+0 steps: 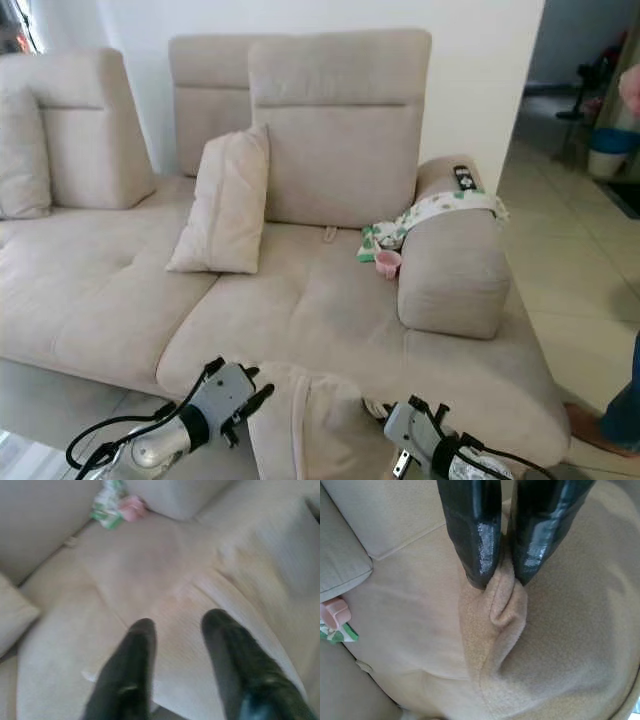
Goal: Move the pillow to the sofa from floor
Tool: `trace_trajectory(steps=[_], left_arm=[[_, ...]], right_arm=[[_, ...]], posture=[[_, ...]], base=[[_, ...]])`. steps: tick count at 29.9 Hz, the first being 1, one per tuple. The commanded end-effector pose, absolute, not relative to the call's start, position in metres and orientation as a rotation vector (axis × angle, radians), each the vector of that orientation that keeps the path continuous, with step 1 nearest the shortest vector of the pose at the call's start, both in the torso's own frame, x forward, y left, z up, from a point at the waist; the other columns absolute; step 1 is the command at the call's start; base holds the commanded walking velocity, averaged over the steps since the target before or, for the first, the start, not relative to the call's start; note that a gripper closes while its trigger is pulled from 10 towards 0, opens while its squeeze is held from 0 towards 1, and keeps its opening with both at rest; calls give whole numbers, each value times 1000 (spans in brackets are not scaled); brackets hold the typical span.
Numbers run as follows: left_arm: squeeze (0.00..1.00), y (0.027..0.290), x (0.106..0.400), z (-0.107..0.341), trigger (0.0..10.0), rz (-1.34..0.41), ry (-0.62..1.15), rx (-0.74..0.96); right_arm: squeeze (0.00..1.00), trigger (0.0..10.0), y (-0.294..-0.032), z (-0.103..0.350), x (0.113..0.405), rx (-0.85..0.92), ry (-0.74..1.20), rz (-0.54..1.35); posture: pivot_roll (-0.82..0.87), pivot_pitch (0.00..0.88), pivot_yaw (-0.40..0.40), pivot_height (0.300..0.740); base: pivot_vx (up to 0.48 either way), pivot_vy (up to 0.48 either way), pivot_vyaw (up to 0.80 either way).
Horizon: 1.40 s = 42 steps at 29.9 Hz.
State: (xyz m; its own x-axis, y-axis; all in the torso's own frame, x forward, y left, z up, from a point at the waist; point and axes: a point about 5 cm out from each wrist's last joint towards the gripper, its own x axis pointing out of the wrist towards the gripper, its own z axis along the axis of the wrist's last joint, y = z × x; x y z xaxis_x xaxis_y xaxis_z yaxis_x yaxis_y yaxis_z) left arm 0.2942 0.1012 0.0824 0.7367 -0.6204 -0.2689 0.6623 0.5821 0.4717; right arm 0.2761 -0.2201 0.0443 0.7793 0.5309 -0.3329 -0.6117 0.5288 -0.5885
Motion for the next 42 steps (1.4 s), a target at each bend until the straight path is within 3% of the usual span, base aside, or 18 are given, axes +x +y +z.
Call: trace_trajectory(steps=[1,2,3,4,5,6,14,18,29,33,39,40,41,42], left_arm=[[702,107,301,77,10000,-815,121,739],[702,107,301,77,10000,-815,121,739],[239,107,304,76,10000,-838,133,795],[239,107,304,76,10000,-838,133,795],[0,109,306,75,10000,-857,148,844],[0,118,310,71,10000,-880,181,989],[0,127,323,74,10000,-860,197,1113],[0,132,326,71,10000,-929,227,1276],[0,128,326,72,10000,-963,218,1293],[0,112,316,64,10000,-1075,190,1320],[0,108,313,59,10000,-1101,187,1319],[0,108,312,57,6549,-1109,194,1313],[0,108,311,56,0,-1112,200,1305],[0,108,311,56,0,-1112,200,1305]], right_arm=[[0,0,-218,28,259,-797,163,760],[0,0,-218,28,259,-797,163,760],[0,0,-218,25,254,-817,165,777],[0,0,-218,25,254,-817,165,777],[0,0,-218,23,250,-829,166,787],[0,0,-222,20,240,-861,166,805],[0,0,-225,15,227,-910,167,844],[0,0,-226,14,224,-913,164,838],[0,0,-224,15,226,-915,161,832],[0,0,-222,17,233,-943,150,822],[0,0,-220,18,236,-957,139,816],[0,0,-218,20,237,-954,124,811],[0,0,-216,22,239,-952,107,806],[0,0,-216,22,239,-952,107,806]], posture=[[57,0,75,531],[57,0,75,531],[57,0,75,531],[57,0,75,531],[48,0,76,531],[38,0,78,531],[21,0,84,531],[19,0,85,531],[15,0,85,531],[25,0,74,531],[25,0,74,531],[25,0,73,531],[25,0,73,531],[25,0,73,531]], base=[[0,0,0],[0,0,0],[0,0,0],[0,0,0],[0,0,0],[0,0,0],[0,0,0],[0,0,0],[0,0,0],[0,0,0],[0,0,0],[0,0,0],[0,0,0],[0,0,0]])
